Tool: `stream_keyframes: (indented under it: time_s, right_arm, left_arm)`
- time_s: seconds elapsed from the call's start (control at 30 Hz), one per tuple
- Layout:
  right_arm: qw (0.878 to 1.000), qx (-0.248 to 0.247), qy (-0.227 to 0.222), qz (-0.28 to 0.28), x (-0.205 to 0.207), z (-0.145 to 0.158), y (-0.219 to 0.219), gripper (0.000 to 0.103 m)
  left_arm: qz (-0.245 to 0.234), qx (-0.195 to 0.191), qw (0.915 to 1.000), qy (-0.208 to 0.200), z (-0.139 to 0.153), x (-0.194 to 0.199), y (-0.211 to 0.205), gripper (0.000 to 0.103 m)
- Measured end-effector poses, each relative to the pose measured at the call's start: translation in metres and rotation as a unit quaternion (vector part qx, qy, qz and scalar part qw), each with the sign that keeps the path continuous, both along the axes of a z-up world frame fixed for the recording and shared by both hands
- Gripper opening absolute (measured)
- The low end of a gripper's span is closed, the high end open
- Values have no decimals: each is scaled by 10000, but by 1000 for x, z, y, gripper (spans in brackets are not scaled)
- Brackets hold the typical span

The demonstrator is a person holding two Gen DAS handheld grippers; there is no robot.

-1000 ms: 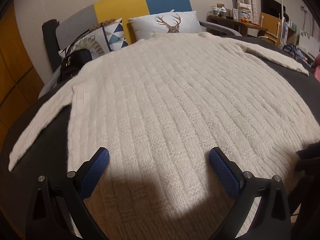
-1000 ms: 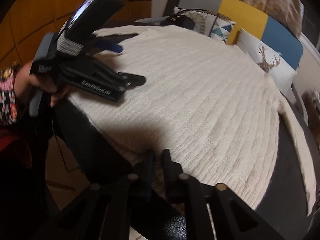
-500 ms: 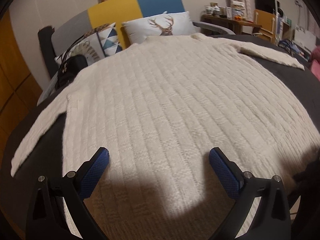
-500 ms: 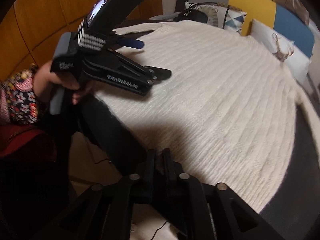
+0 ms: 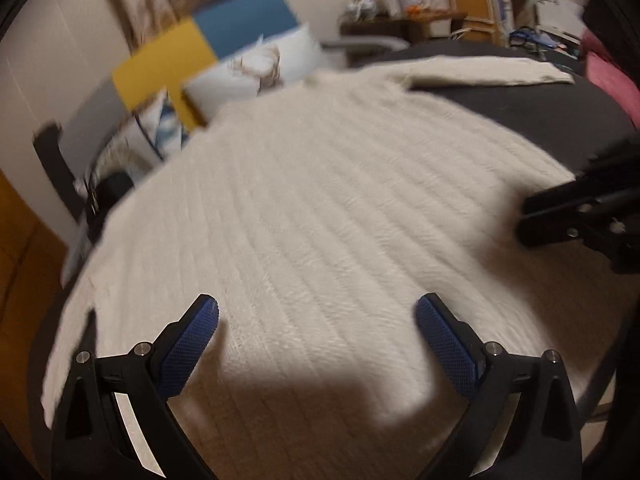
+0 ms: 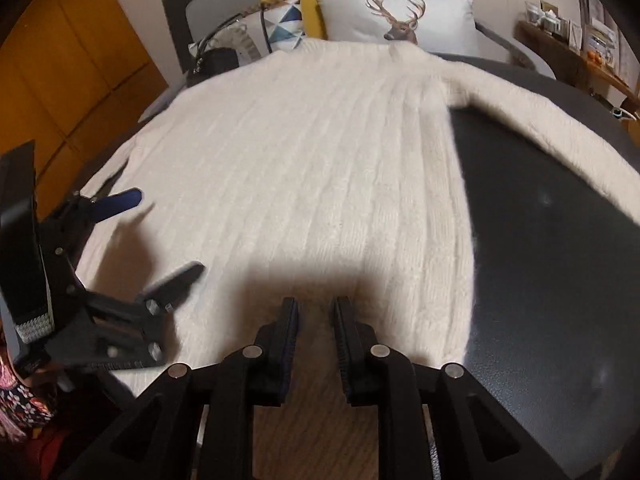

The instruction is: Fold clothes

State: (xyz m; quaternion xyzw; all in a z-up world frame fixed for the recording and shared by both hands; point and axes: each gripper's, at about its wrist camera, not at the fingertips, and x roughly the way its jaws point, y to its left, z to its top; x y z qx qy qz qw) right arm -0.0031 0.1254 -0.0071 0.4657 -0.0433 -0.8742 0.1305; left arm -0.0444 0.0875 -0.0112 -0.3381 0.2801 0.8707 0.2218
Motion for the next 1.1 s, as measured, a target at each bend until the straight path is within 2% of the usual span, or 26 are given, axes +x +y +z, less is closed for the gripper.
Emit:
stream_keyframes:
  time_s: [0.1,0.17,0.27,0.4,0.5,0.53,0.6,0.67,0.77,0.8,0.87,0.97,1.03,1.1]
  right_arm:
    - [9989,62,-107,-455,-8,-10,11,18]
    - [9983,-116,-111,-557,-9,-11,17,18]
    - [9969,-371,-131,-685,-15,-12,27,18]
    - [9968,-369,-57,-708,-11,-12,29,18]
    - [9973,-421,-78,-593,-12,-1,21,21]
    - [9975,-444,-88,-551,-13,3,19,21]
    - [9983,-506,-79,-287,-14,8,6,19]
    - [9992,-337,-215,-98,-19,3,-9,19]
    - [9989,-73,-439,168,-23,-7,-29,19]
    - [9988,28,-420,248,-19,-8,-33,19]
    - [9980,310,-343,442,-3,-7,-40,19]
    - [9966,344,-450,596,18,-8,-36,19]
    - [9956,343,-535,690,31,-8,-33,19]
    - [9944,341,-620,783,45,-9,-29,19]
  left_arm:
    - [-320,-71,9994,105,-1,23,-5,101]
    - [-365,-11,9993,71,-1,33,-16,101]
    - [-280,223,9992,-155,1,41,-36,101]
    - [-240,587,9958,-667,2,47,-55,101]
    - [28,761,9957,-522,16,45,-69,101]
    - [276,834,9954,-392,21,37,-76,101]
    - [675,983,9923,-326,26,21,-85,101]
    - [961,1171,9874,-449,25,2,-90,100]
    - [1009,726,9904,-602,7,-8,-80,84]
    - [971,510,9918,-650,-2,-8,-76,84]
    - [1009,668,9912,-545,-4,-1,-80,84]
    - [1109,1008,9871,-570,-8,3,-91,84]
    - [1149,1086,9858,-564,-10,2,-93,84]
    - [1174,957,9874,-468,-10,3,-89,84]
